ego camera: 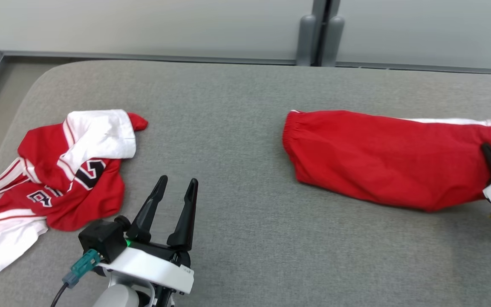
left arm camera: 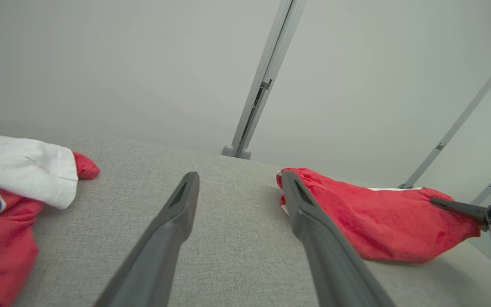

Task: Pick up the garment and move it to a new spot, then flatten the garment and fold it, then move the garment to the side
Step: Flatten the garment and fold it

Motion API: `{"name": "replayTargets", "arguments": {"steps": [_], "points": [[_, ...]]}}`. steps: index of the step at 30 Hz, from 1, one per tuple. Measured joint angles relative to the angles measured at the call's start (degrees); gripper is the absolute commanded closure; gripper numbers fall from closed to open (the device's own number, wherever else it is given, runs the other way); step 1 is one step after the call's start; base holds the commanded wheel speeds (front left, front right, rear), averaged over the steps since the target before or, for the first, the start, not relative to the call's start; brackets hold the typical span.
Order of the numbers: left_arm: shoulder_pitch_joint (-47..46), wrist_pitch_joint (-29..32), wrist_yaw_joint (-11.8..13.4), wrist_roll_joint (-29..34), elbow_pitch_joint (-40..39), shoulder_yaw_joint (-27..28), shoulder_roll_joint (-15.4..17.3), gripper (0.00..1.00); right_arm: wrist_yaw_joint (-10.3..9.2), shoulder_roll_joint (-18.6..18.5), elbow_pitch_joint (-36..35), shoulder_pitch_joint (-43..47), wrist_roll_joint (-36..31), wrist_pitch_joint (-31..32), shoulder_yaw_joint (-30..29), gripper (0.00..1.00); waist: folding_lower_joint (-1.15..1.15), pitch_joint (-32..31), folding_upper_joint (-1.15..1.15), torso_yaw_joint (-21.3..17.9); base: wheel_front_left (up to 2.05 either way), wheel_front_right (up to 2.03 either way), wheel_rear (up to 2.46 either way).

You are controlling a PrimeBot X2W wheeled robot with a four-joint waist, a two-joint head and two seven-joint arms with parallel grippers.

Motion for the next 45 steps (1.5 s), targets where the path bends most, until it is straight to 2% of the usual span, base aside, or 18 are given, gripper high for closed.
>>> {"name": "replayTargets", "arguments": {"steps": [6, 12, 20, 28, 35, 36, 37, 38, 39, 40, 45], "points": [[0.7, 0.0, 0.0, 0.3, 0.5, 0.0, -0.2, 0.0, 0.0, -1.8, 0.8, 0.8, -0.5, -0.7, -0.1, 1.0, 0.0, -1.8, 0.0, -2.0, 0.0, 0.0, 0.0], [1.8, 0.0, 0.1, 0.7, 0.8, 0.1, -0.4, 0.0, -0.01, -1.2, 0.7, -1.5, -3.4, -0.4, 1.7, 1.0, 0.0, -3.7, 0.0, -2.5, 0.0, 0.0, 0.0], [2.7, 0.0, 0.1, 1.0, 1.0, -0.6, -1.9, 0.0, 0.0, 4.9, 4.2, -9.7, -8.1, 4.5, 6.1, 1.0, 0.0, -4.6, 0.0, -0.6, 0.0, 0.0, 0.0], [2.0, 0.0, -0.7, 1.4, 2.5, -1.0, -3.7, 0.0, 0.0, 12.6, 10.8, -14.6, -10.8, 10.2, 10.3, 1.0, 0.0, -3.0, 0.0, 4.6, 0.0, 0.0, 0.0], [1.3, 0.0, -1.5, 1.6, 3.8, -0.6, -5.1, 0.0, 0.0, 16.7, 15.3, -15.2, -11.6, 13.0, 12.7, 1.0, 0.0, -1.7, 0.0, 8.7, 0.0, 0.0, 0.0], [1.3, 0.0, -1.5, 1.7, 3.9, -0.5, -5.2, 0.0, 0.0, 17.2, 15.7, -15.2, -11.8, 13.1, 13.0, 0.96, 0.0, -1.5, 0.0, 9.0, 0.0, 0.0, 0.0], [1.2, 0.0, -1.5, 1.8, 4.0, -0.4, -5.4, 0.0, 0.0, 17.6, 16.0, -15.3, -11.8, 13.2, 13.2, 0.8, 0.0, -1.3, 0.0, 9.1, 0.0, 0.0, 0.0], [1.1, 0.0, -1.7, 1.8, 4.2, -0.2, -5.4, 0.0, 0.0, 17.9, 16.2, -15.3, -12.0, 13.2, 13.5, 0.53, 0.0, -1.2, 0.0, 9.2, 0.0, 0.0, 0.0], [1.1, 0.0, -1.9, 1.9, 4.3, 0.0, -5.5, 0.0, 0.0, 18.2, 16.4, -15.3, -12.0, 13.3, 13.7, 0.05, 0.0, -1.1, 0.0, 9.1, 0.0, 0.0, 0.0], [1.1, 0.0, -1.9, 1.9, 4.4, 0.2, -5.6, 0.0, 0.0, 18.5, 16.4, -15.3, -12.0, 13.5, 13.8, 0.0, 0.0, -1.2, 0.0, 8.9, 0.0, 0.0, 0.0], [1.1, 0.0, -2.1, 2.5, 5.0, 1.0, -5.8, 0.0, 0.0, 19.7, 14.2, -15.0, -11.7, 12.4, 14.4, 0.0, 0.0, -1.7, 0.0, 7.2, 0.0, 0.0, 0.0]]}}
